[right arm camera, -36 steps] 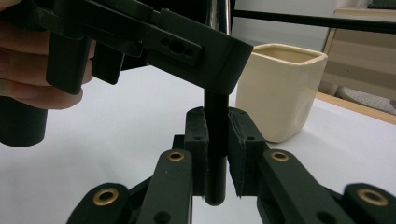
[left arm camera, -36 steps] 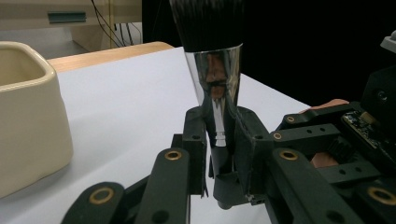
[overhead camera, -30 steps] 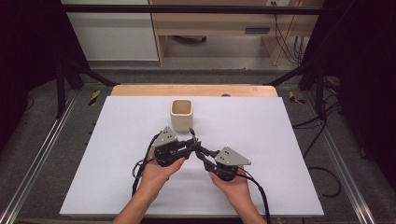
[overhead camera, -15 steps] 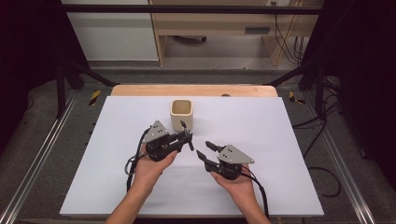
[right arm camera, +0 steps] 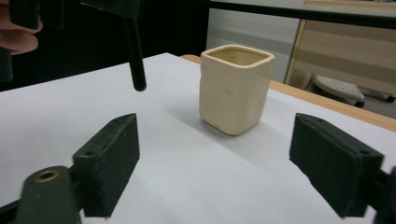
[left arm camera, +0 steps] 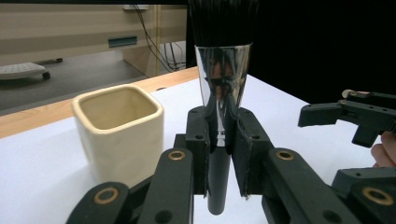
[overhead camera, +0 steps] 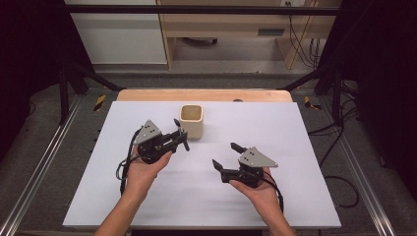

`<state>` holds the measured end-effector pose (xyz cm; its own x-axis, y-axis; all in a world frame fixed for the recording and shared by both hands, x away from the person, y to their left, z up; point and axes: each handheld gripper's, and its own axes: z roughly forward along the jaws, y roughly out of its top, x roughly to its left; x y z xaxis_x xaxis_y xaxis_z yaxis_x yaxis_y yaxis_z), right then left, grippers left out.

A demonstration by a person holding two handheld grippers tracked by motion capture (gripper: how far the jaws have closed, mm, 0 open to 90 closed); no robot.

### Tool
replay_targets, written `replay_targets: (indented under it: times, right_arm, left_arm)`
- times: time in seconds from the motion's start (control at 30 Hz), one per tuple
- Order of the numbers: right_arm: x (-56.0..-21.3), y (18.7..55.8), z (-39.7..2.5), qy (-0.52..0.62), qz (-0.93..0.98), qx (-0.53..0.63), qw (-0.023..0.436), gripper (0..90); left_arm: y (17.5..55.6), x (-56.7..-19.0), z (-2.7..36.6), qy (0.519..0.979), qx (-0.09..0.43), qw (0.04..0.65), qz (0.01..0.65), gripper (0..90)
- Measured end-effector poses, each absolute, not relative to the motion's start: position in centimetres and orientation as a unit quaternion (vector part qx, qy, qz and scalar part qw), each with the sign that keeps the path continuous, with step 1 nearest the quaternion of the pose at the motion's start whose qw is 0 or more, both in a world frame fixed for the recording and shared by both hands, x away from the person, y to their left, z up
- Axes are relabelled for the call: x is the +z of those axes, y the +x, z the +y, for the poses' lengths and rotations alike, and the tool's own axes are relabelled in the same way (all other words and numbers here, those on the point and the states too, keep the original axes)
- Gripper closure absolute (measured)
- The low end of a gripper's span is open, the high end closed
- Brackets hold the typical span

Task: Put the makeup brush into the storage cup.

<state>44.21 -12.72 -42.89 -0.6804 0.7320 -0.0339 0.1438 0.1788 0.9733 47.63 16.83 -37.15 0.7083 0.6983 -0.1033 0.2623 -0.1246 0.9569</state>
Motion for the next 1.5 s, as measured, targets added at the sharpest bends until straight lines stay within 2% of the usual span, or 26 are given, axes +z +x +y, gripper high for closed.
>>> replay_targets:
  times: [0.2,0.4,1.03,1.5]
  right_arm:
    - [-42.8,44.6,-13.6,0.314,0.719,0.565,0.255,8.9]
    - [-42.8,44.7,-14.7,0.321,0.716,0.565,0.254,6.5]
    - [-42.9,45.0,-18.9,0.352,0.696,0.566,0.269,6.9]
    - [-42.8,43.5,-22.7,0.362,0.685,0.562,0.291,6.6]
  left_arm:
    - [47.9,-36.9,17.6,0.723,0.200,0.569,0.337,77.0]
    - [48.2,-36.2,18.3,0.725,0.213,0.561,0.338,77.0]
    - [49.1,-34.5,19.7,0.722,0.234,0.551,0.346,77.0]
    - [50.5,-33.4,19.3,0.730,0.250,0.536,0.342,77.0]
